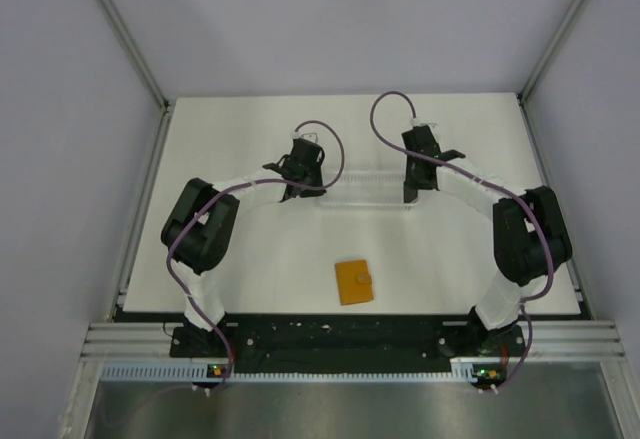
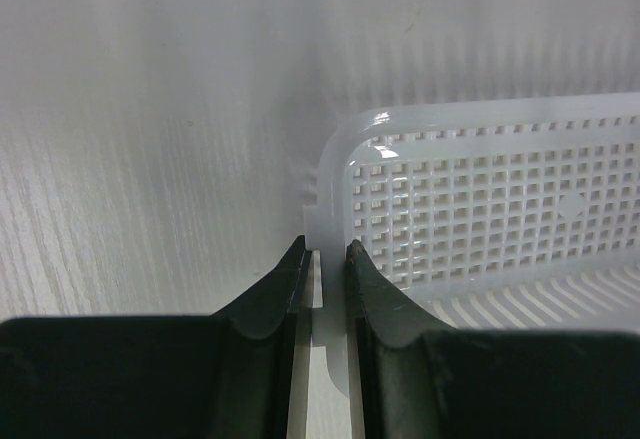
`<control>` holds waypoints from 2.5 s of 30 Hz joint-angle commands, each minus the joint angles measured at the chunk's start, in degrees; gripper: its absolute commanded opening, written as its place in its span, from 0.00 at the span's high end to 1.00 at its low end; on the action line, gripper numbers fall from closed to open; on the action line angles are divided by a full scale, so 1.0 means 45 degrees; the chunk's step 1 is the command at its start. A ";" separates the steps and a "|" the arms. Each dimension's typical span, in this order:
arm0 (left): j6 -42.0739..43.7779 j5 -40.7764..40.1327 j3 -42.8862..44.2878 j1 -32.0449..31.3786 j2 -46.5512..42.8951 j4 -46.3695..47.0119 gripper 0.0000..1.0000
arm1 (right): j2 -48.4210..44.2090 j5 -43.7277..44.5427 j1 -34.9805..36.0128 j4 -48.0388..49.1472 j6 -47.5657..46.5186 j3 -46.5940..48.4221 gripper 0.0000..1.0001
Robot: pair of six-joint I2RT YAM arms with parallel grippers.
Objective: Put the credit cards into the card holder
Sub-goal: Pick up the credit card from the storage box.
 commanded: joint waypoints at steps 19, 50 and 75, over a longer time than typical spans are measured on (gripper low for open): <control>0.0103 -0.0623 0.0040 0.0347 0.0438 -0.0530 1.00 | -0.0795 0.1230 -0.0378 -0.0719 -0.0363 -0.0080 0.94; 0.0122 0.0236 -0.0038 0.0367 0.0361 -0.0296 0.91 | -0.3743 -0.1581 -0.0378 0.0881 -0.0149 -0.1036 1.00; -0.0735 0.1779 -0.3879 -0.0139 -0.5846 0.0132 0.25 | -0.8098 -0.6622 0.1983 0.3988 0.2643 -0.6463 1.00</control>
